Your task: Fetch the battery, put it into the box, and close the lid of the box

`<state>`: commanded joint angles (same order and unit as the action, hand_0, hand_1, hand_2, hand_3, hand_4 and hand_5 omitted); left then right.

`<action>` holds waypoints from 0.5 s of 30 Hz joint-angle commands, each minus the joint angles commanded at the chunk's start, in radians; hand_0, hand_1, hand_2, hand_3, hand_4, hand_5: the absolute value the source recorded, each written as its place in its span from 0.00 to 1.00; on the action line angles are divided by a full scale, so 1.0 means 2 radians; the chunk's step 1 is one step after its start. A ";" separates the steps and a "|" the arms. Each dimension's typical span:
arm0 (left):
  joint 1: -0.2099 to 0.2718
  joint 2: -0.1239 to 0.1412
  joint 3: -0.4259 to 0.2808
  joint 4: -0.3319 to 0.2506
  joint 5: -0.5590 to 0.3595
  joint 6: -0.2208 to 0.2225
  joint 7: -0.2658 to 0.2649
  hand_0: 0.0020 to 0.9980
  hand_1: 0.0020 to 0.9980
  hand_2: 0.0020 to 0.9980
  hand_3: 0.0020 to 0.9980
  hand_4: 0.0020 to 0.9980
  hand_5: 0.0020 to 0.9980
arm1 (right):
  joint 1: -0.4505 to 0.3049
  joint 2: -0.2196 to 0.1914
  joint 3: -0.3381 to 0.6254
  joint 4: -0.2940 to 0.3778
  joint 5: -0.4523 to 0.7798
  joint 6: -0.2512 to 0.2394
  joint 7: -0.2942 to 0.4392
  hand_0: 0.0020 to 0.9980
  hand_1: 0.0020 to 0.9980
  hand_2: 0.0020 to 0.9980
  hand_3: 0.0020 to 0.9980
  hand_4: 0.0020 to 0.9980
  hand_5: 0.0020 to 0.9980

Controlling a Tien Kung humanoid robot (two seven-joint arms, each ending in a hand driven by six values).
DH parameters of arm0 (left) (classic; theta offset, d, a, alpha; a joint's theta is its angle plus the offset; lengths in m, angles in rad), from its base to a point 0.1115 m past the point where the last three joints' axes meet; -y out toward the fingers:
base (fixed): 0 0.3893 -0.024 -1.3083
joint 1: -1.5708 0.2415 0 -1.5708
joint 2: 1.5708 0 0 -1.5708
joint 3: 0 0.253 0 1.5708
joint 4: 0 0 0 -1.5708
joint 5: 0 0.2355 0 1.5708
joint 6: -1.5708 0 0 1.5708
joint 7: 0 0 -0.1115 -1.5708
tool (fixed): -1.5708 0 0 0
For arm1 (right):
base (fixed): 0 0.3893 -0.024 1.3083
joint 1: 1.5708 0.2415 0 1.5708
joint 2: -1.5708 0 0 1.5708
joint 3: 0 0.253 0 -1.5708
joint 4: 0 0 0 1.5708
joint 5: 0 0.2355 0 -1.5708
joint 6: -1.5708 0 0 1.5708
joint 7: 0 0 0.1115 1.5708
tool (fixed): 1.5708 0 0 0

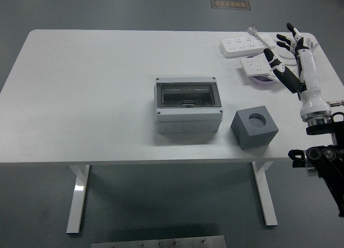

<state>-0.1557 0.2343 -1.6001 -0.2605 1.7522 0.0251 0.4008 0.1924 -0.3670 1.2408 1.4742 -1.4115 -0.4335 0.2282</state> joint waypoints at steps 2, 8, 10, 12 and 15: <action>-0.002 0.000 -0.001 0.000 0.002 -0.001 0.000 0.59 0.69 0.60 0.59 0.55 0.00 | 0.002 -0.001 -0.001 0.000 -0.001 0.000 -0.001 0.93 0.76 0.79 1.00 0.91 0.76; -0.008 0.003 -0.001 0.000 0.000 0.000 0.000 0.59 0.69 0.60 0.59 0.55 0.00 | 0.002 -0.002 0.001 0.001 -0.009 -0.001 -0.006 0.93 0.75 0.78 1.00 0.90 0.76; -0.007 0.001 0.001 0.000 -0.004 0.001 -0.001 0.59 0.69 0.60 0.59 0.55 0.00 | 0.002 -0.002 0.003 0.002 -0.011 -0.001 -0.008 0.93 0.75 0.78 1.00 0.90 0.76; -0.007 0.000 0.004 0.001 -0.008 0.002 -0.002 0.59 0.69 0.60 0.59 0.55 0.00 | 0.001 -0.001 0.006 0.003 -0.014 -0.002 -0.010 0.93 0.75 0.78 1.00 0.90 0.76; -0.006 -0.001 0.008 0.002 -0.017 0.004 -0.003 0.60 0.69 0.60 0.59 0.56 0.00 | -0.002 0.000 0.010 0.004 -0.017 -0.002 -0.012 0.93 0.75 0.77 1.00 0.89 0.75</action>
<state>-0.1668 0.2315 -1.5832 -0.2566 1.7177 0.0322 0.3939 0.1885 -0.3679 1.2606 1.4823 -1.4448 -0.4382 0.2038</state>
